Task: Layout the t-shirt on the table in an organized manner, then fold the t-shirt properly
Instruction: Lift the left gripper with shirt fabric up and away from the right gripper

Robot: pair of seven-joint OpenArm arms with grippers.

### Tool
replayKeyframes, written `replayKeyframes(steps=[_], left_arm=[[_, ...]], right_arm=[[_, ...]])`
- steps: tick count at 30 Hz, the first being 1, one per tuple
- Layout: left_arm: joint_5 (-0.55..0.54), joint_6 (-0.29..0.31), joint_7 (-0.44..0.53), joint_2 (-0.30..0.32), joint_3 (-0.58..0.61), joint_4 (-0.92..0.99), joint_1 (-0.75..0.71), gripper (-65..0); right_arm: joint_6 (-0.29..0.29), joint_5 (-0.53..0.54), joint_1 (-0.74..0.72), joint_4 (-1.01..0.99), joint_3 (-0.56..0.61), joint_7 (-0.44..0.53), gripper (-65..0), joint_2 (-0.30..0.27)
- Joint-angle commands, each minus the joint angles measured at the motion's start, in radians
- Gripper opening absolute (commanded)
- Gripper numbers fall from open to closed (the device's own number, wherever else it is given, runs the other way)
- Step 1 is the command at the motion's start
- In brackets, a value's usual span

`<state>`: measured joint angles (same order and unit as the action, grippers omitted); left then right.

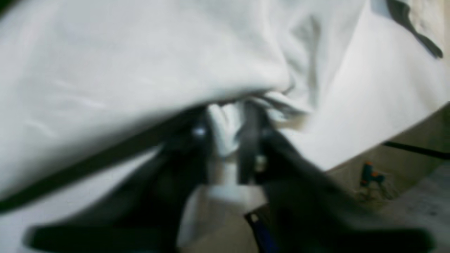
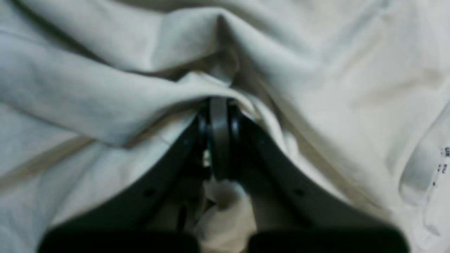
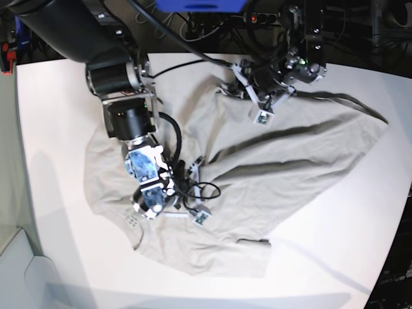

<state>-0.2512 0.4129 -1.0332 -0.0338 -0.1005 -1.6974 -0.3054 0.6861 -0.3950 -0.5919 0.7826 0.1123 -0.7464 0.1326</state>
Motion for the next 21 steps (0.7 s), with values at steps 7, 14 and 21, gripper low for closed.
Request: replayKeyframes(steps=[7, 14, 21], left_arm=[[-0.07, -0.007, -0.071, 0.038, -0.003, -0.06, -0.051, -64.4], [-0.081, -0.009, -0.071, 0.13, -0.005, -0.204, -0.185, -64.4], [-0.083, -0.009, -0.063, 0.22, -0.008, -0.295, -0.34, -64.4]], right_arm=[[0.012, -0.031, -0.004, -0.007, 0.0, -0.046, -65.0, -0.004], [0.012, -0.032, -0.02, -0.005, 0.002, -0.046, -65.0, -0.006], [0.012, -0.032, -0.03, -0.005, 0.002, -0.046, -65.0, -0.006]])
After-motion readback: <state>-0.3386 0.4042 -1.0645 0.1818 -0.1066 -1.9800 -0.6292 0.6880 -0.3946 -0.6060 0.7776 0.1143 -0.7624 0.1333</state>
